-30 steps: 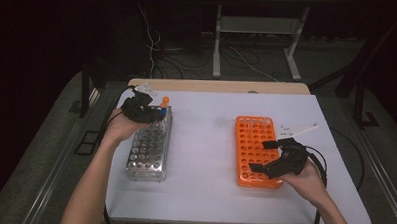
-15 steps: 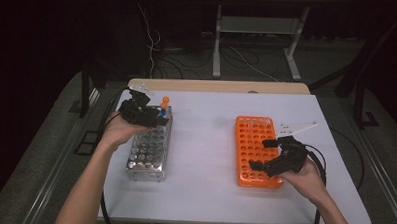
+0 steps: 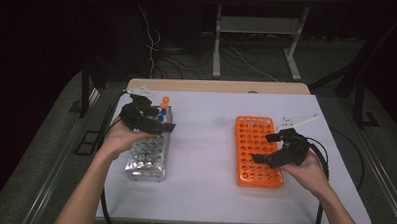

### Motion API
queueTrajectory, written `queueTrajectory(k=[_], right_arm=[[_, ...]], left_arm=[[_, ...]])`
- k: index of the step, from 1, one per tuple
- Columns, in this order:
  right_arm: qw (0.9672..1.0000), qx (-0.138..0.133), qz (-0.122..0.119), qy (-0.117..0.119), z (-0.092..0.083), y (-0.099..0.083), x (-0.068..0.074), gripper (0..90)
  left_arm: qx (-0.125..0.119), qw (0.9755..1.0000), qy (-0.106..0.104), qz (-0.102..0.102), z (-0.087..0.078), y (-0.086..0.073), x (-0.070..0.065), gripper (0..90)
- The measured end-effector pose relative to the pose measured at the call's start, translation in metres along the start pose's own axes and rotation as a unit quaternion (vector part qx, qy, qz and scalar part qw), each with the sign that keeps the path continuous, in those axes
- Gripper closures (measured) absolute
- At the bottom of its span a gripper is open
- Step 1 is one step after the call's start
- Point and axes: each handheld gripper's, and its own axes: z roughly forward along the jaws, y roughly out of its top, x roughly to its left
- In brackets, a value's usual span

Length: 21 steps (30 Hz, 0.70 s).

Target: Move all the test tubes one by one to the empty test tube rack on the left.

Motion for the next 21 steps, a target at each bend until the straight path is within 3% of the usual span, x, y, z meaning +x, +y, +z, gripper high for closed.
queueTrajectory(k=[3,21], right_arm=[[0.9999,-0.006,0.009,0.001,-0.001,0.0,-0.006,0.2],[0.9999,0.006,0.008,-0.012,0.011,0.014,-0.037,0.3]], left_arm=[[0.001,1.0,-0.003,0.001,0.001,-0.002,-0.006,0.0],[0.0,0.9985,-0.038,0.039,0.009,-0.009,-0.04,0.0]])
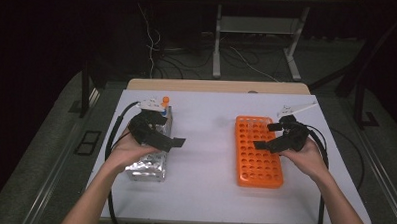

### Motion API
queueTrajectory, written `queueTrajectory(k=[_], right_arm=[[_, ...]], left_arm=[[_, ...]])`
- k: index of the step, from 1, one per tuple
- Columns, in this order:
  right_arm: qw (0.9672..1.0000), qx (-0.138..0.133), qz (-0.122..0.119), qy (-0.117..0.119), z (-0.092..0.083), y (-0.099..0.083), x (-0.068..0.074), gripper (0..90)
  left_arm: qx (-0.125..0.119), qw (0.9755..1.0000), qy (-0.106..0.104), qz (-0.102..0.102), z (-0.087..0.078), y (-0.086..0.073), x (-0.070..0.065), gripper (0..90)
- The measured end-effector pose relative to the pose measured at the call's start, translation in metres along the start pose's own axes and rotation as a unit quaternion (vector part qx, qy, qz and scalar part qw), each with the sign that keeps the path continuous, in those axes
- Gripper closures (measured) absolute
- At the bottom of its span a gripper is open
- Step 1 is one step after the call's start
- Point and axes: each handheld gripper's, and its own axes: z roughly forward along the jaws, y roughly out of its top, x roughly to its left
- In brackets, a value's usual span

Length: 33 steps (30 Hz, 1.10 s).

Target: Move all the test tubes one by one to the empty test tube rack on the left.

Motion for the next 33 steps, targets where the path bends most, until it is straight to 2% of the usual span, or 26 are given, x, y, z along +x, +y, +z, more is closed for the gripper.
queueTrajectory(k=[6,8,10,12,22,33], right_arm=[[0.9999,0.012,-0.004,-0.007,0.009,-0.001,-0.007,6.7],[0.9999,0.012,-0.01,-0.003,0.012,-0.001,-0.008,16.6],[0.9998,0.015,-0.012,-0.005,0.016,0.0,-0.009,17.5],[0.9997,0.017,-0.019,-0.006,0.021,0.0,-0.01,24.2],[0.9981,0.029,-0.036,-0.04,0.045,0.002,-0.009,46.2],[0.9957,0.037,-0.039,-0.076,0.057,0.001,-0.01,66.6]], left_arm=[[0.008,0.9999,-0.006,0.01,0.008,-0.001,-0.008,0.0],[0.011,0.9998,-0.009,0.014,0.01,-0.001,-0.009,0.0],[0.012,0.9997,-0.011,0.016,0.012,-0.001,-0.011,0.0],[0.015,0.9996,-0.012,0.019,0.013,-0.001,-0.012,0.0],[0.021,0.9994,-0.011,0.027,0.015,-0.002,-0.015,0.0],[0.027,0.999,-0.01,0.033,0.018,-0.004,-0.017,0.0]])
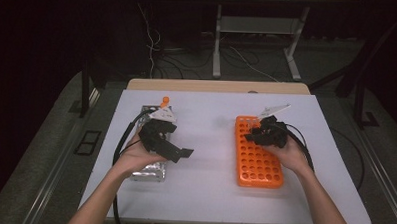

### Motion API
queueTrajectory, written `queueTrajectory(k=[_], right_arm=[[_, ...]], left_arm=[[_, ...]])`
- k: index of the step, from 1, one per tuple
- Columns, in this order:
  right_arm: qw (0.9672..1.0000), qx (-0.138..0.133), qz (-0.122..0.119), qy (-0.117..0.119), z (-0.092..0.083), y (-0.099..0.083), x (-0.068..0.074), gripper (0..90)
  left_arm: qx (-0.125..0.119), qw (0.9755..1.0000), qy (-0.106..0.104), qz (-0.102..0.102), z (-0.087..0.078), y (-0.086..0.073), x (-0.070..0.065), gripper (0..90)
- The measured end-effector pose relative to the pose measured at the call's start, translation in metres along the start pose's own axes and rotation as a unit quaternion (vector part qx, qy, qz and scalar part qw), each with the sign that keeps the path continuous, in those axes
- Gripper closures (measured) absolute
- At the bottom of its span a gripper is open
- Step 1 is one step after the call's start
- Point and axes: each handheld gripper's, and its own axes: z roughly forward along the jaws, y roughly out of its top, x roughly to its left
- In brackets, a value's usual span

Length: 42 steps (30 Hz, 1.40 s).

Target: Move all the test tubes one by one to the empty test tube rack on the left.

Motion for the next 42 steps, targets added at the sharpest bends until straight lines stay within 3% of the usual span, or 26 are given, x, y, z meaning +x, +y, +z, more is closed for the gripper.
queueTrajectory(k=[5,12,29,42], right_arm=[[0.9999,0.0,-0.005,-0.012,0.001,0.0,0.001,74.3],[0.9998,-0.006,-0.013,-0.015,-0.004,0.001,0.003,74.7],[0.999,-0.033,-0.023,-0.022,-0.039,0.01,0.011,74.8],[0.9977,-0.035,-0.051,0.026,-0.065,0.028,0.036,74.8]], left_arm=[[-0.001,1.0,0.0,0.001,0.0,0.0,0.0,0.0],[0.001,1.0,0.001,0.001,0.0,0.001,0.0,0.0],[-0.001,1.0,0.0,0.0,-0.001,0.004,-0.001,0.0],[-0.004,1.0,-0.004,0.007,-0.005,0.01,-0.004,0.0]])
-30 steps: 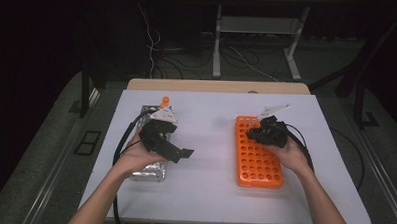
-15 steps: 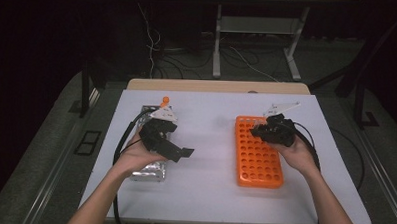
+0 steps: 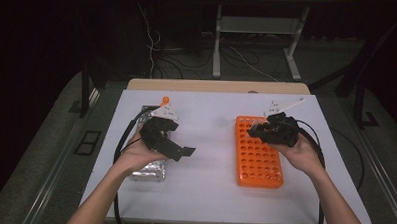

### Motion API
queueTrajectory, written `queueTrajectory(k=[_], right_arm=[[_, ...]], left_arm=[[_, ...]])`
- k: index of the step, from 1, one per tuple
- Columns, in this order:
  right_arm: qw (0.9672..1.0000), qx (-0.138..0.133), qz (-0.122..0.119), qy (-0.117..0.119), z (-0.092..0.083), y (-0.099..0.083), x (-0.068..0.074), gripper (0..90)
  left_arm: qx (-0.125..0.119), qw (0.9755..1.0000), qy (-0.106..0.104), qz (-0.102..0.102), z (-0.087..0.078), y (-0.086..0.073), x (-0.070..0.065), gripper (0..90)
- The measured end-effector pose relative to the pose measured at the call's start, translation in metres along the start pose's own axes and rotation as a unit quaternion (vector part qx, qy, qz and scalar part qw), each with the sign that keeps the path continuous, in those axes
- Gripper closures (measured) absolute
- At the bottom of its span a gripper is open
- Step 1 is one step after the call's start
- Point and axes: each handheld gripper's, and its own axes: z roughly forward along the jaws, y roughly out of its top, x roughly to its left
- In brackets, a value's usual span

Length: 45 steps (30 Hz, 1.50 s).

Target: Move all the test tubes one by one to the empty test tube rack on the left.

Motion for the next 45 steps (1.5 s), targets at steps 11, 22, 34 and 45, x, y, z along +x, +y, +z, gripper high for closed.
queueTrajectory(k=[11,22,34,45], right_arm=[[0.998,0.024,-0.036,0.046,0.003,0.012,0.028,74.8],[0.9921,0.049,-0.069,0.093,0.015,0.023,0.056,74.8],[0.9829,0.075,-0.103,0.133,0.032,0.03,0.084,74.8],[0.9749,0.096,-0.127,0.155,0.051,0.034,0.107,74.8]], left_arm=[[0.002,0.9996,-0.012,0.026,-0.001,0.013,-0.01,0.0],[0.016,0.9973,-0.038,0.062,0.005,0.025,-0.026,0.4],[0.033,0.9931,-0.061,0.095,0.01,0.032,-0.035,10.2],[0.06,0.9843,-0.096,0.135,0.018,0.036,-0.043,31.8]])
